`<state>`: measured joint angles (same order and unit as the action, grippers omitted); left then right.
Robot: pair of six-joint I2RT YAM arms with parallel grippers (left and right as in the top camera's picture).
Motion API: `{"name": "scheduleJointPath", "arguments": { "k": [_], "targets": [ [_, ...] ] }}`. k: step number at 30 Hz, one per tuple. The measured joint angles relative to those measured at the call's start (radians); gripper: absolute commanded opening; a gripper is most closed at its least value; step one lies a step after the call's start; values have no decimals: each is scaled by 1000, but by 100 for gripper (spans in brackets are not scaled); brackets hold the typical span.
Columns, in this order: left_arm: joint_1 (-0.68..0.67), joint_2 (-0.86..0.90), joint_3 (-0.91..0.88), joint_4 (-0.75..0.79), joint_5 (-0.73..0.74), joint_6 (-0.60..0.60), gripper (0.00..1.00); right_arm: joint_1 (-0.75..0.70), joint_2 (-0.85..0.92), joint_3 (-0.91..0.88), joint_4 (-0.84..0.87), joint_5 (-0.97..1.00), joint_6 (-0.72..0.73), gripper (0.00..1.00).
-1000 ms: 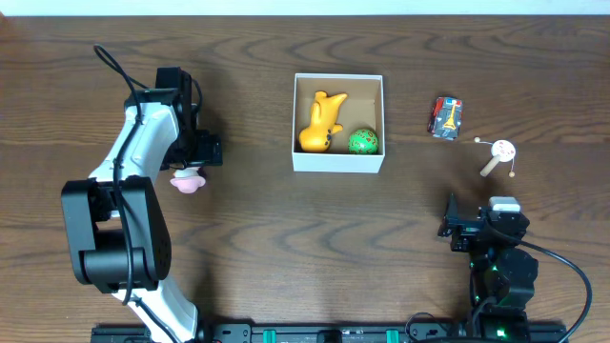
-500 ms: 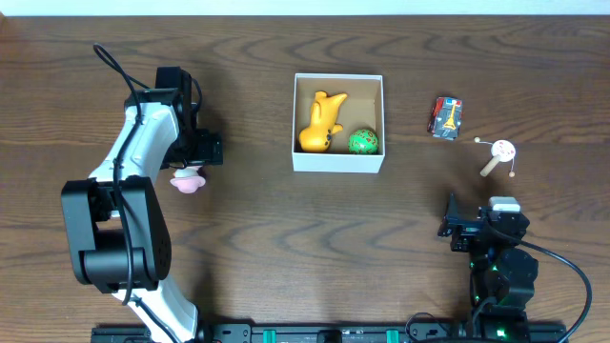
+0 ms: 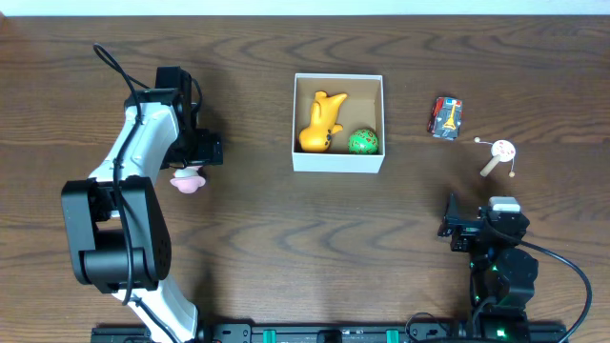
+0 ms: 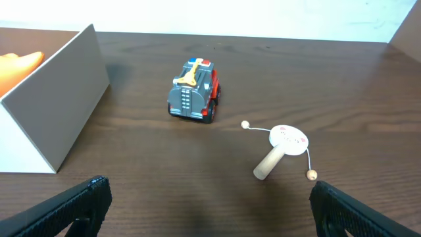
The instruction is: Pack container
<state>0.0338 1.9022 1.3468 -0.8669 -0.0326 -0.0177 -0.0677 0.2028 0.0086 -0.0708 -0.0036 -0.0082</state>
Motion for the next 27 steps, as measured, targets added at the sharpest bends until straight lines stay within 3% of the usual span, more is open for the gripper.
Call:
{"name": "scheduleJointPath", "arguments": {
  "k": [16,27],
  "targets": [
    [0,0,0,0,0,0,98,0,0,0,5,2,0,99],
    [0,0,0,0,0,0,98,0,28,10,122,53,56,99]
  ]
}}
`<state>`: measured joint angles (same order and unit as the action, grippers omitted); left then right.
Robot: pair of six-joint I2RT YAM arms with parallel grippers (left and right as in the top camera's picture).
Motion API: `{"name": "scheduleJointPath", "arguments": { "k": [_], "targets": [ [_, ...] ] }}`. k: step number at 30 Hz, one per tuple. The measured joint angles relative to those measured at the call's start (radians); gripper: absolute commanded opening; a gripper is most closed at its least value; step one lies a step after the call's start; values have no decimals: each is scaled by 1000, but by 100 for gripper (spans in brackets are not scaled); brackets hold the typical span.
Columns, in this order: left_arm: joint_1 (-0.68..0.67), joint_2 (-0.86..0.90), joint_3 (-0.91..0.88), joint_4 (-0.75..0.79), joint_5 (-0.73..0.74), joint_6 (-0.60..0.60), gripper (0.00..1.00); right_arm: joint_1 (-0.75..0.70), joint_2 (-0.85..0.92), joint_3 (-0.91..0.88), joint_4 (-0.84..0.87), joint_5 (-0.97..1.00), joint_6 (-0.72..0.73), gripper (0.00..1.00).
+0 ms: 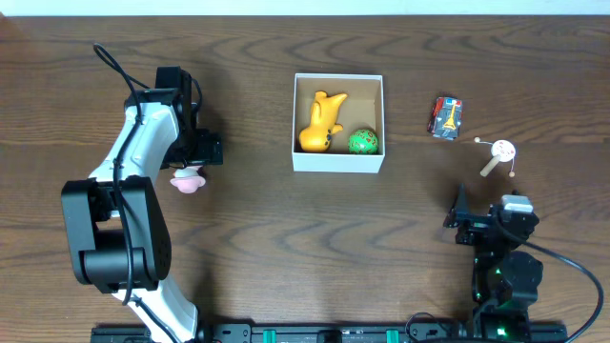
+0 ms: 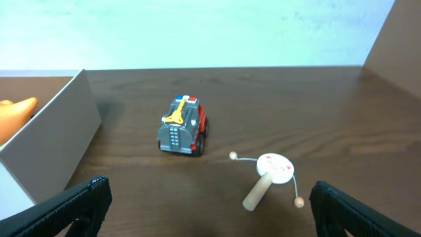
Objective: Pack container
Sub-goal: 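Reach right gripper to the red fire truck and grasp it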
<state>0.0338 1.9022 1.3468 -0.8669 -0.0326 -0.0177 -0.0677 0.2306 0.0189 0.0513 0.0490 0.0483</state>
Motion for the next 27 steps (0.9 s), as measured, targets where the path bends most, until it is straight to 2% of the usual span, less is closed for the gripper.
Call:
{"name": "scheduleJointPath", "arguments": {
  "k": [4,8,12,18,21,25,27],
  "targets": [
    [0,0,0,0,0,0,98,0,143,116,-5,37,28,99],
    [0,0,0,0,1,0,98,0,392,380,-30,68,41,99],
    [0,0,0,0,1,0,98,0,697,710,-158,47,48,99],
    [0,0,0,1,3,0,98,0,1076,1097,-386,-61,51,99],
    [0,0,0,1,3,0,98,0,1191,1194,-395,-131,51,99],
    [0,0,0,1,3,0,98,2,1251,1215,-368,-179,79,99],
    [0,0,0,0,3,0,98,6,1263,1215,-352,-191,95,90]
  ]
}}
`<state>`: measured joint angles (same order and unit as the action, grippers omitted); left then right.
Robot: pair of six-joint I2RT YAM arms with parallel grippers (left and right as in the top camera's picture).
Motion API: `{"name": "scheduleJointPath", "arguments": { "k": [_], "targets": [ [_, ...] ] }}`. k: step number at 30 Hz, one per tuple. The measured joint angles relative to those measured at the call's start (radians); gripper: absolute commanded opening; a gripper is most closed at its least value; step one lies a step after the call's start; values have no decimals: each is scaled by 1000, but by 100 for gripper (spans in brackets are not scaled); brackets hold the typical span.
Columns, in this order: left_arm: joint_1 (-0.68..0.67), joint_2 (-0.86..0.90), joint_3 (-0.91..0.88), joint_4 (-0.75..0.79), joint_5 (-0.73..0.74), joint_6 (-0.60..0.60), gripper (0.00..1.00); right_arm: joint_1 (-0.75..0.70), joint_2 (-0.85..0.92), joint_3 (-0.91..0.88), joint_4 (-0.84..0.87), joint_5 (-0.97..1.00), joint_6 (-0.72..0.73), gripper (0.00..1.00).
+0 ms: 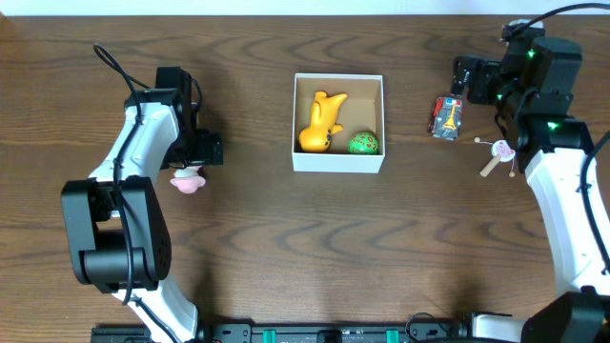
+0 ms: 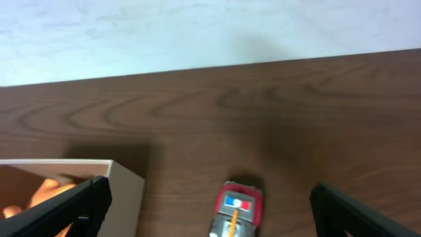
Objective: Pack container
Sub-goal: 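Reach right gripper to the red fire truck and grasp it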
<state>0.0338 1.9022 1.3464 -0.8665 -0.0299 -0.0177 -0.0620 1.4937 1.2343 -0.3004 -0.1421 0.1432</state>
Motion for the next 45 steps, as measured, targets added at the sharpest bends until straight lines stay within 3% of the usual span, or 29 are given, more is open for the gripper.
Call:
{"name": "scheduleJointPath", "arguments": {
  "k": [10,17,27,43,45],
  "targets": [
    [0,0,0,0,0,0,98,81,100,8,21,31,31,73],
    [0,0,0,0,0,0,98,181,222,8,20,187,9,78],
    [0,0,0,0,0,0,98,171,322,8,57,317,18,80],
    [0,0,0,0,0,0,98,93,415,8,55,361,113,77],
    [0,0,0,0,0,0,98,94,427,8,54,361,114,72]
  ]
}}
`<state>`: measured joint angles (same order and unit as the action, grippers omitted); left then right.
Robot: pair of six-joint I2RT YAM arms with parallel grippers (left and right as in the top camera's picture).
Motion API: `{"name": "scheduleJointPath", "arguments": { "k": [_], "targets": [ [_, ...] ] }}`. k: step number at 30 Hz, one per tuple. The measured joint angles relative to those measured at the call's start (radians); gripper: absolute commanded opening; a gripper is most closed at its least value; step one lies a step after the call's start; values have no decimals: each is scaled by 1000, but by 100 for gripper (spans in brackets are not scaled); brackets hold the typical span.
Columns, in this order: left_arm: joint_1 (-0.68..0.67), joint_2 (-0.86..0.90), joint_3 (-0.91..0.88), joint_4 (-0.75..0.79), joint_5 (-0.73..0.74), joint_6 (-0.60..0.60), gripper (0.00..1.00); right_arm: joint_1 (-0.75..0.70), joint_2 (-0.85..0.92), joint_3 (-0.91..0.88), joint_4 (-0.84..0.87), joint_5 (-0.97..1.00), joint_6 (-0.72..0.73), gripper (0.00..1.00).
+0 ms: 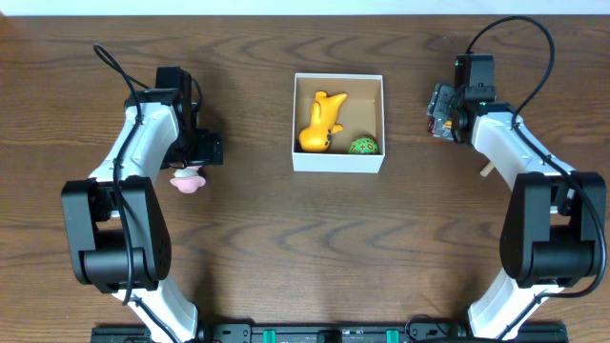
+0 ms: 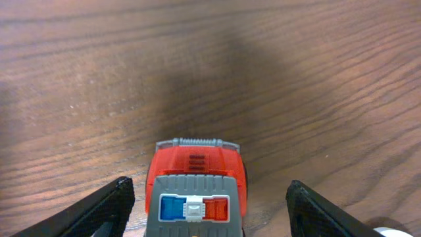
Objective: Pack container
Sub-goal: 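Reach right gripper to the red fire truck and grasp it, then carry the fire truck into the box and lower it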
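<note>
A white box (image 1: 338, 161) at the table's middle holds a yellow toy (image 1: 321, 122) and a green ball (image 1: 362, 145). To its right stands a red and grey toy truck (image 2: 195, 191), partly covered in the overhead view (image 1: 437, 120) by my right gripper (image 1: 448, 107). In the wrist view that gripper (image 2: 209, 191) is open, one finger on each side of the truck and neither touching it. At the left, a pink toy (image 1: 188, 181) lies just below my left gripper (image 1: 204, 150); whether its jaws are open or shut is hidden from above.
A wooden stick drum lies under my right arm, with only its handle tip (image 1: 484, 172) showing overhead and a white edge (image 2: 395, 232) in the wrist view. Dark wood table (image 1: 305, 248) lies all around.
My right gripper was high near the table's far edge, with the truck small and below it. Now it is low over the truck, fingers astride it. The left arm has not moved.
My right arm was folded at the front right, open, facing the truck and stick drum from afar, at both first moments. Then it stood near the far edge beside the truck. Now it is open around the truck. The left arm stayed by the pink toy throughout.
</note>
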<state>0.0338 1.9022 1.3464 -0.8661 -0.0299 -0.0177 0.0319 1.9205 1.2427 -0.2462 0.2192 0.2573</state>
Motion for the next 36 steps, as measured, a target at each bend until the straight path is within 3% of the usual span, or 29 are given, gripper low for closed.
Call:
{"name": "scheduleJointPath", "arguments": {
  "k": [21,28,36],
  "targets": [
    [0,0,0,0,0,0,98,0,35,6,-50,-6,72,40],
    [0,0,0,0,0,0,98,20,35,61,-103,-11,30,40],
    [0,0,0,0,0,0,98,136,35,333,-190,-19,-103,38]
  ]
}}
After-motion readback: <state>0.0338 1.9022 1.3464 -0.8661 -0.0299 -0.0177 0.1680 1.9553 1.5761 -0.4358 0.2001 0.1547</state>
